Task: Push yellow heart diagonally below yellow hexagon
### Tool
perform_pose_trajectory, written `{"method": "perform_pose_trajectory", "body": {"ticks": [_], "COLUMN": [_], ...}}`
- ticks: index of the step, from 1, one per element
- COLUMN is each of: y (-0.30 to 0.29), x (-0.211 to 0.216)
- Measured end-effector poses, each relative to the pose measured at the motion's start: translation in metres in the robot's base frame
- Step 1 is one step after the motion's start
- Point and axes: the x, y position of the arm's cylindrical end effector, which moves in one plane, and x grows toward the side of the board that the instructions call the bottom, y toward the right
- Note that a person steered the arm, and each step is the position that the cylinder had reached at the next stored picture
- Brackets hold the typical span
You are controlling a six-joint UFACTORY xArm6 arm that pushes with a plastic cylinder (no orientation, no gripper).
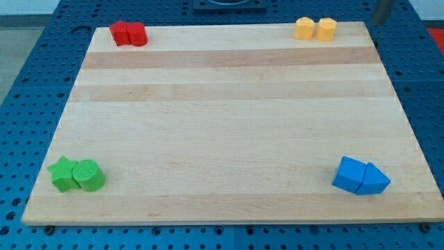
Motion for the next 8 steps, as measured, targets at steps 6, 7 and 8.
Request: {"method": "perform_pose_trajectory", "body": {"ticks": [6, 7, 8], "y": [-0.14, -0.163, -0.187], "x": [0.027, 0.04, 0.051]}}
